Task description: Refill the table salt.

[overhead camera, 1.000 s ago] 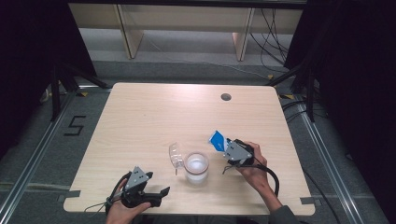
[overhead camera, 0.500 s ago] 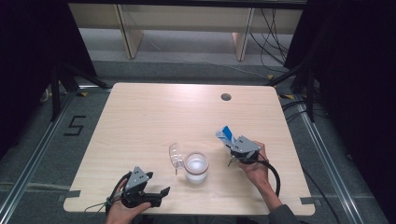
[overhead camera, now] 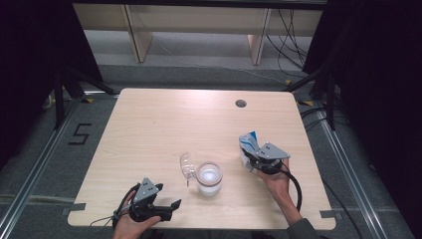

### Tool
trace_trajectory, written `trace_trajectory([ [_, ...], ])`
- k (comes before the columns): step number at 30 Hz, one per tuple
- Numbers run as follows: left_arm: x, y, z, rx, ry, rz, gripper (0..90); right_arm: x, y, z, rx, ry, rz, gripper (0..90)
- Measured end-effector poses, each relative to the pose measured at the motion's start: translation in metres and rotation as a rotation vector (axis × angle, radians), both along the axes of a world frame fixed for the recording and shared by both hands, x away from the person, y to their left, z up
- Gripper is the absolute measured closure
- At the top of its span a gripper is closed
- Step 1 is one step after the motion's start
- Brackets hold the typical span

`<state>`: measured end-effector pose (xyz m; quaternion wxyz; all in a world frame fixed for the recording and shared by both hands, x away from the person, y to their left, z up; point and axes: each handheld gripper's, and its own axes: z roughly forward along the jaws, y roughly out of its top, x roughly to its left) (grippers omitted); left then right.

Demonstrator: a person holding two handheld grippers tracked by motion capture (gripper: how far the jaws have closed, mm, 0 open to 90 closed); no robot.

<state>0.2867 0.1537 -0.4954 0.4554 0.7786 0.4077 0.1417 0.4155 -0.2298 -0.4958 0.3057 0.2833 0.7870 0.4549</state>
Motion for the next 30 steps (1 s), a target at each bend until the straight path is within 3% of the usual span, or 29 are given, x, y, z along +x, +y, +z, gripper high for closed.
trace_trajectory([
  [3, 0.001, 0.0, -0.001, -0.004, 0.0, -0.004, 15.5, -0.001, -0.002, 0.002, 0.024, 0.01, -0.02, 63.4],
  [4, 0.001, -0.001, -0.001, -0.006, 0.004, -0.001, 15.5, 0.0, -0.002, 0.003, 0.019, -0.013, -0.022, 61.8],
  [6, 0.001, 0.0, 0.0, -0.002, -0.001, -0.004, 15.5, -0.002, -0.002, 0.004, 0.031, -0.007, -0.036, 57.0],
  [8, 0.001, 0.0, 0.0, 0.002, -0.006, -0.009, 15.5, -0.004, -0.003, 0.005, 0.052, 0.024, -0.045, 53.7],
  [11, 0.001, 0.001, 0.0, 0.009, -0.007, -0.012, 15.5, -0.004, -0.004, 0.008, 0.074, -0.011, -0.05, 47.7],
  [12, 0.001, 0.001, 0.0, 0.005, -0.007, -0.008, 15.5, -0.004, -0.004, 0.008, 0.058, -0.014, -0.049, 46.2],
  [13, 0.001, 0.001, 0.0, 0.007, -0.006, -0.011, 15.5, -0.006, -0.002, 0.009, 0.074, 0.01, -0.05, 45.1],
  [15, 0.001, 0.0, -0.001, -0.007, 0.002, -0.001, 15.5, -0.006, -0.003, 0.01, 0.06, -0.001, -0.05, 43.3],
  [18, 0.001, 0.0, 0.0, 0.002, -0.007, -0.01, 15.5, -0.007, -0.003, 0.011, 0.095, -0.001, -0.07, 39.0],
  [20, 0.001, 0.0, -0.001, -0.006, 0.001, -0.001, 15.5, -0.007, -0.005, 0.013, 0.093, -0.043, -0.093, 36.5],
  [21, 0.001, 0.0, -0.001, 0.001, -0.004, -0.005, 15.5, -0.008, -0.004, 0.014, 0.114, -0.008, -0.087, 35.9],
  [23, 0.001, 0.0, -0.001, 0.002, -0.006, -0.006, 15.5, -0.009, -0.006, 0.016, 0.104, -0.037, -0.1, 33.9],
  [25, 0.001, 0.0, -0.001, -0.006, 0.0, -0.002, 15.5, -0.011, -0.006, 0.017, 0.11, -0.01, -0.105, 32.6],
  [27, 0.001, 0.0, -0.001, -0.007, 0.0, -0.002, 15.5, -0.012, -0.006, 0.019, 0.08, -0.043, -0.12, 31.6],
  [29, 0.001, 0.0, -0.001, -0.005, -0.003, -0.005, 15.5, -0.016, -0.006, 0.021, 0.107, -0.019, -0.11, 31.4],
  [30, 0.001, 0.0, -0.001, -0.003, -0.001, -0.003, 15.5, -0.017, -0.006, 0.022, 0.114, -0.032, -0.112, 30.8],
])
